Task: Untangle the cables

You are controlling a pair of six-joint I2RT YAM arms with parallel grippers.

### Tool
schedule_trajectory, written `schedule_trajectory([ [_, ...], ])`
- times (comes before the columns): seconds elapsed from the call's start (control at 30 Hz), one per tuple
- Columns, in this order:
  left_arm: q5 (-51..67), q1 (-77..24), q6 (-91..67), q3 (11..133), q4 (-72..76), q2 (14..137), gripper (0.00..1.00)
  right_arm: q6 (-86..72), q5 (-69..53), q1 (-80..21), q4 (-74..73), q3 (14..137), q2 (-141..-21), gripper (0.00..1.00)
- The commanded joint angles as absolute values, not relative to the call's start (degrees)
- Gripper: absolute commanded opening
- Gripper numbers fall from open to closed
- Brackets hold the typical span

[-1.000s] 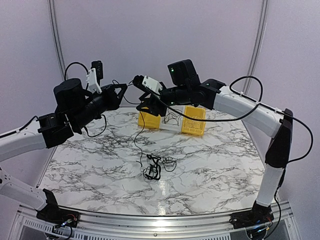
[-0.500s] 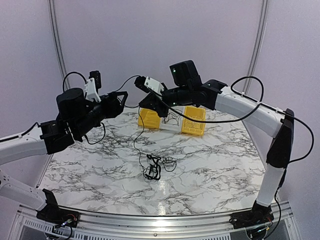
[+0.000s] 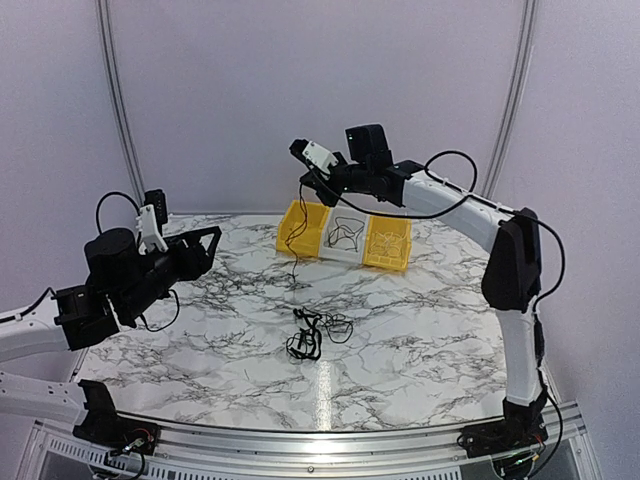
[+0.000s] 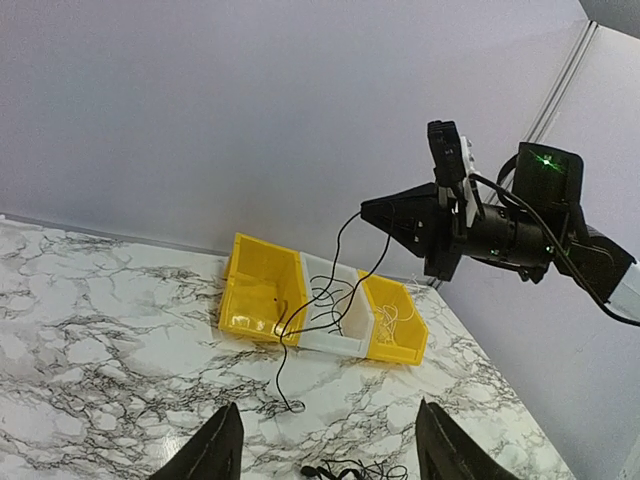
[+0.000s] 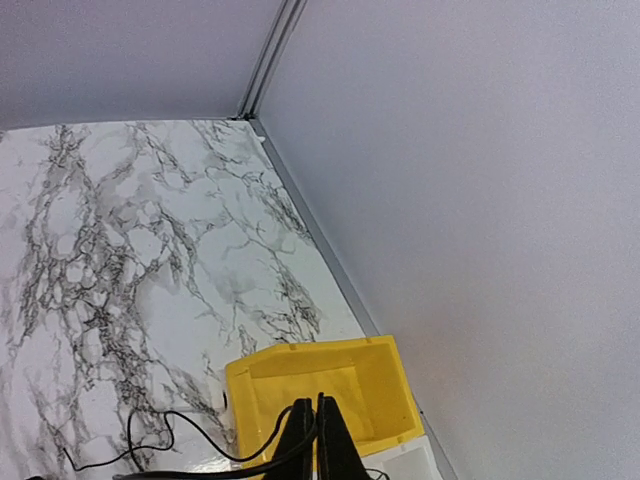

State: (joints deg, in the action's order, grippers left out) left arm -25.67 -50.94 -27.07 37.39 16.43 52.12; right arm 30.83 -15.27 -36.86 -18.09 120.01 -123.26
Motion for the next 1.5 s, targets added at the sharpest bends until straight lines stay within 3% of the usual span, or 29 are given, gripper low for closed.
schedule_trajectory([
  [0.0,-26.77,-50.63,-28.28,35.47,14.68,51.10,0.61,31.27,-12.82,-34.27,-12.55,129.48,-130.17,0.00],
  [0.37,-26.30,-50.63,-29.00,35.82,13.25,54.05,0.61,33.73,-7.07,-30.53,1.96,139.02,-142.50,0.00],
  [0.7,-27.96,-50.37,-28.89,37.03,11.17,55.63,0.61,34.31,-7.81,-30.32,5.70,145.65,-143.42,0.00],
  [1.47,-28.40,-50.36,-31.72,34.76,11.07,54.39,0.61,35.16,-4.37,-29.91,9.36,139.83,-149.07,0.00],
])
